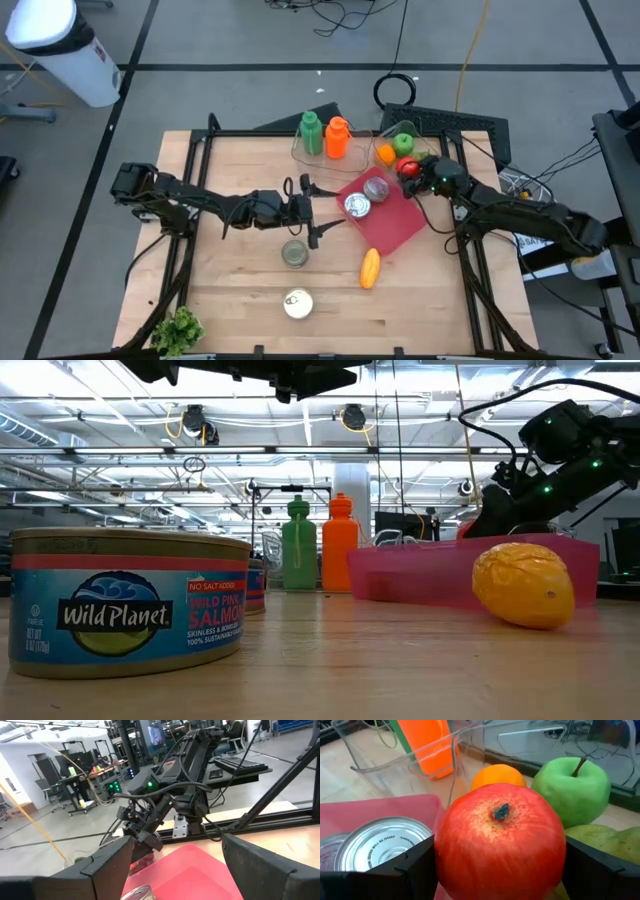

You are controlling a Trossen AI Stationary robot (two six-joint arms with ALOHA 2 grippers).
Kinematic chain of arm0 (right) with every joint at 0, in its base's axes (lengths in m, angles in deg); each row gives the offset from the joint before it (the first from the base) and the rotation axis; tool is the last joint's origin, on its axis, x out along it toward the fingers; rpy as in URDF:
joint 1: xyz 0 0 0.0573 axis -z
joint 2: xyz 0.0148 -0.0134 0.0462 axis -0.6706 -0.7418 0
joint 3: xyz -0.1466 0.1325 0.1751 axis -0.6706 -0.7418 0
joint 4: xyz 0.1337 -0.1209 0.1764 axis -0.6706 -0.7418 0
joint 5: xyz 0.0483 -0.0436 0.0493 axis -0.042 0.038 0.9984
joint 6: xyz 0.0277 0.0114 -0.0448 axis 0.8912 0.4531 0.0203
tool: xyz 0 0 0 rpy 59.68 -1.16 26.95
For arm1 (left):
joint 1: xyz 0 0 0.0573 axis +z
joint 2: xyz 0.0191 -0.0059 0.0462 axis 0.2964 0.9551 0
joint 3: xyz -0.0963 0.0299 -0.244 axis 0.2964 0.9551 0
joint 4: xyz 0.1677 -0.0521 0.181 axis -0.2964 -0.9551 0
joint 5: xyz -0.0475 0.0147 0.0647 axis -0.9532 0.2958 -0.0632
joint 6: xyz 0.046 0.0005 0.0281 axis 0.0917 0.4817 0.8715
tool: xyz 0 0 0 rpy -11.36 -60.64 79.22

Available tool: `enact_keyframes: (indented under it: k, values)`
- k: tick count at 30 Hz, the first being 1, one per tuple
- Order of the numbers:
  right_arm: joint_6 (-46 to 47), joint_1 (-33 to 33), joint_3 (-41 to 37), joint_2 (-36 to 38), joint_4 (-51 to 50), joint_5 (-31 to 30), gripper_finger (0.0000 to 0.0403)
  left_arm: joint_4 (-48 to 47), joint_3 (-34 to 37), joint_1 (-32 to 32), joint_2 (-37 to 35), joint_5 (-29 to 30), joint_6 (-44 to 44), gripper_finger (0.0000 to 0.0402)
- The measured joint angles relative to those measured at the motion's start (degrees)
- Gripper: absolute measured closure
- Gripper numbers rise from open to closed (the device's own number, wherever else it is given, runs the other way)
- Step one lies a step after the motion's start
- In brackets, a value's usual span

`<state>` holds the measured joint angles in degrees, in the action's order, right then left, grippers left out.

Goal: Pick & Place Food Item
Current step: Put the red apple into the right transparent bin, then put the yellow mango into the right transparent bin

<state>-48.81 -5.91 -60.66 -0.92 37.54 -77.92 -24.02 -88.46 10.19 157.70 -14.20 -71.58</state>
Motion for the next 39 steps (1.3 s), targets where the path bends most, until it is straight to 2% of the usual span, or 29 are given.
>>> enact_keyframes:
  k: [6, 8, 10, 17, 21, 25, 30, 39]
  values:
    - [-1.18, 0.00, 0.00, -2.24, 1.62, -0.09, 0.0082, 0.00, 0.00, -0.02, 0.00, -0.05, 0.00, 0.0079]
    - [-1.08, 0.00, 0.00, -2.81, 2.44, -0.19, 0.0042, 0.00, 0.00, -0.02, 0.00, -0.07, 0.01, 0.0076]
    - [-1.09, 0.00, 0.00, -3.25, 2.98, -0.25, 0.0022, 0.00, 0.00, -0.02, 0.00, -0.04, 0.01, 0.0076]
    - [-1.35, -0.04, 0.00, -3.46, 3.74, -0.04, 0.0093, -0.07, 0.00, -0.04, 0.00, -0.07, 0.01, 0.0091]
    - [-1.76, -0.04, -0.07, -3.44, 4.77, -0.01, 0.0114, -0.11, 0.00, -0.04, 0.00, -0.07, -0.68, 0.0093]
    - [-3.37, -0.07, -0.07, -2.47, 5.52, 0.71, 0.0121, -0.42, 0.00, -0.04, -0.02, -0.04, -1.30, 0.0085]
    - [-7.08, -1.23, -0.07, 0.38, 7.68, 7.45, 0.0122, -1.47, 0.00, -0.04, -0.02, -0.04, -1.34, 0.0075]
    - [-7.58, -10.37, -0.08, 6.16, 15.35, 13.01, 0.0122, -2.01, 0.00, -0.04, -0.04, -0.04, -1.50, 0.0084]
